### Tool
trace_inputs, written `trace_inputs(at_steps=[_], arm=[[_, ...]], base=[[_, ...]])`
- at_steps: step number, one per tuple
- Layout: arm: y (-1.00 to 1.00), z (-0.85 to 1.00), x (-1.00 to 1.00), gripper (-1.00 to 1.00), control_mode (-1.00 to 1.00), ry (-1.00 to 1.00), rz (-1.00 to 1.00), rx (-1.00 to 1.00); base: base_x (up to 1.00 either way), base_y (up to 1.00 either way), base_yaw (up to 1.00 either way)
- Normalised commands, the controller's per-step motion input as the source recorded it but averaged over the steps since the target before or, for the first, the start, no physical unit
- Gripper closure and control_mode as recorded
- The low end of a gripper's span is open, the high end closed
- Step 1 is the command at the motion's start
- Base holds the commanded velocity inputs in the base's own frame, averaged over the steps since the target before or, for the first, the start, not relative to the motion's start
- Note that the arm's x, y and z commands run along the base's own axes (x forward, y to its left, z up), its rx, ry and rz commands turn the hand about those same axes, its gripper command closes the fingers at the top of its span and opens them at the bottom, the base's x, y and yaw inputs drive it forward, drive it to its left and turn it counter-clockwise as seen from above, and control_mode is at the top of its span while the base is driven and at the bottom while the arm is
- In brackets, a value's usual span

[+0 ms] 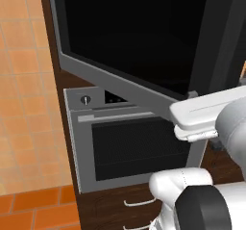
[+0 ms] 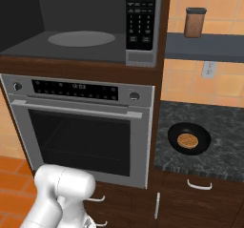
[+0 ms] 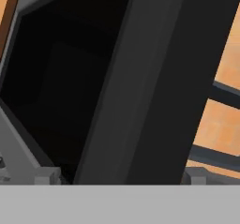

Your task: Open the microwave, place the bowl with waffle inside the microwave, then close the microwave door and turn it on.

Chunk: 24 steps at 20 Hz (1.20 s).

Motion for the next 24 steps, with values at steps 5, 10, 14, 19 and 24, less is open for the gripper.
trace_inputs(at_steps=[5, 10, 14, 19, 24], arm=[[0.61, -0.14, 0.25, -1.00, -1.00, 0.00, -0.04, -0.01], [0.59, -0.16, 0.59, -1.00, -1.00, -0.03, -0.08, 0.00], [0.66, -0.41, 0.81, -1.00, -1.00, -0.03, -0.08, 0.00], [0.63, -0.56, 1.00, -1.00, -1.00, -0.03, -0.10, -0.05], [0.49, -0.60, 1.00, -1.00, -1.00, -0.04, -0.06, -0.03]], base=[[0.00, 0.00, 0.00], [0.00, 0.00, 0.00], [0.00, 0.00, 0.00], [0.00, 0.00, 0.00], [0.00, 0.00, 0.00]])
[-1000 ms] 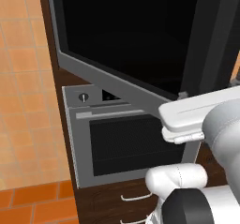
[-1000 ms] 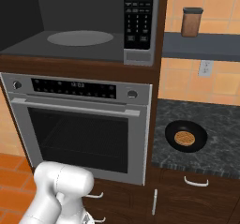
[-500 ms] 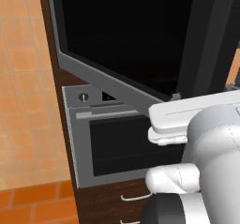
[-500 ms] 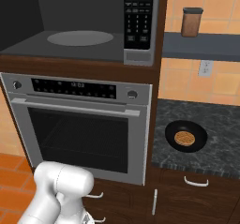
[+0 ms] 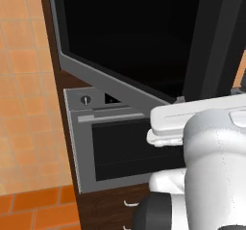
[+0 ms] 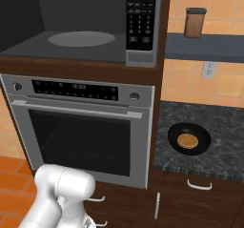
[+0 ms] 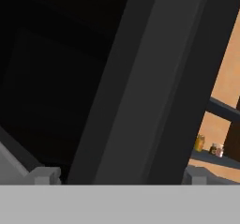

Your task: Open the microwave, place the bowl with waffle inside the microwave, then close the microwave door and turn it on.

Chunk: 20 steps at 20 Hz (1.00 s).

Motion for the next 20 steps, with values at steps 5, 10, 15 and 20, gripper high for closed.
trace_inputs(at_steps=[5, 10, 15, 20], arm=[[0.56, -0.18, 0.20, -1.00, -1.00, -0.06, -0.03, -0.02], [0.73, -0.15, 0.16, -1.00, -1.00, -0.07, -0.04, -0.06], [0.01, -0.04, -0.77, -1.00, -1.00, -0.30, 0.00, 0.00], [-0.41, -0.84, -0.96, -1.00, -1.00, -0.01, 0.00, -0.08]], base=[[0.00, 0.00, 0.00], [0.00, 0.00, 0.00], [0.00, 0.00, 0.00], [0.00, 0.00, 0.00]])
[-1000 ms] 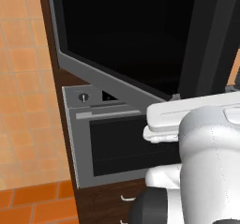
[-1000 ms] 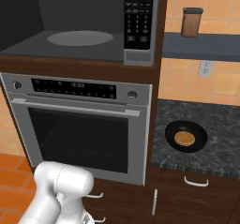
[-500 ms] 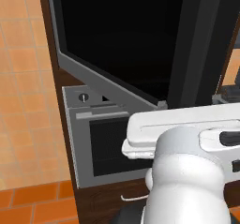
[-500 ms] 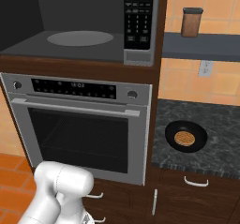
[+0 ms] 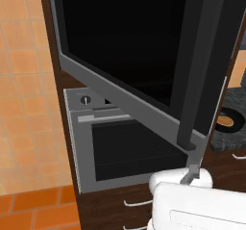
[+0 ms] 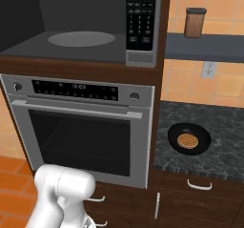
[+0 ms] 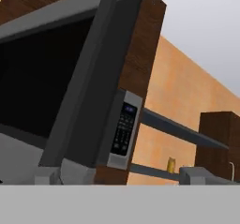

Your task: Open the microwave, place the bowl with waffle inside the microwave, then close the microwave door and turn it on.

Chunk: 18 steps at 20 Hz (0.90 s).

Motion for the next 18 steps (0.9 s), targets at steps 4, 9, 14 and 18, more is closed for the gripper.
trace_inputs(at_steps=[4, 9, 14, 18], arm=[[-1.00, -0.02, -0.31, -1.00, -1.00, 0.10, -0.02, 0.07], [-0.95, 0.22, 0.55, -1.00, -1.00, 0.28, 0.12, 0.22], [-0.82, 0.00, 0.66, -1.00, -1.00, 0.28, 0.33, 0.12], [-0.87, -0.08, 0.53, -1.00, -1.00, 0.39, 0.27, 0.07]], base=[[0.00, 0.00, 0.00], [0.00, 0.00, 0.00], [0.00, 0.00, 0.00], [0.00, 0.00, 0.00]])
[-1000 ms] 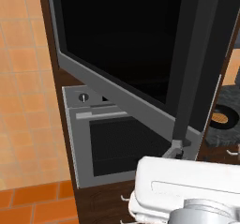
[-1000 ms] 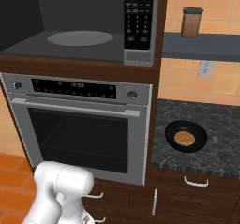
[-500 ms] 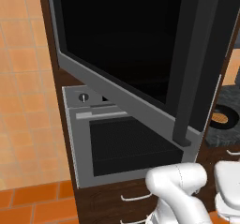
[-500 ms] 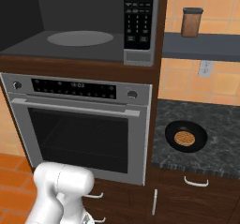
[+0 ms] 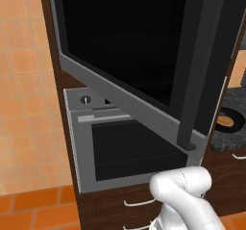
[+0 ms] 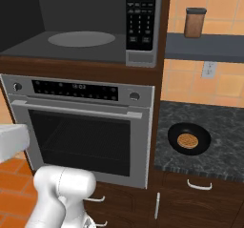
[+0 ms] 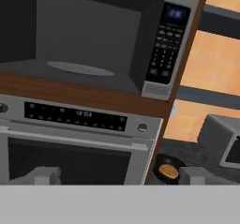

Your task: Open the microwave, place the bowl with waffle inside the microwave, then close the microwave door and turn it on.

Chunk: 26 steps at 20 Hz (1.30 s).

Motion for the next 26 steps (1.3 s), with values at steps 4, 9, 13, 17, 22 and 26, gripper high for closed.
trace_inputs(at_steps=[4, 9, 13, 17, 22, 26], arm=[[-0.69, -0.31, 0.71, -1.00, -1.00, 0.48, 0.12, 0.00], [-0.98, -0.61, 0.32, -1.00, -1.00, 0.48, -0.08, 0.01], [-0.34, -0.22, 0.03, -1.00, -1.00, 0.18, -0.12, 0.00], [-0.33, -0.54, 0.32, -1.00, -1.00, 0.05, -0.06, 0.09], [-0.99, -0.93, 0.86, -1.00, -1.00, -0.09, -0.24, 0.24], [-0.92, -0.94, 1.00, -1.00, -1.00, 0.15, -0.30, 0.18]], base=[[0.00, 0.00, 0.00], [0.00, 0.00, 0.00], [0.00, 0.00, 0.00], [0.00, 0.00, 0.00], [0.00, 0.00, 0.00], [0.00, 0.00, 0.00]])
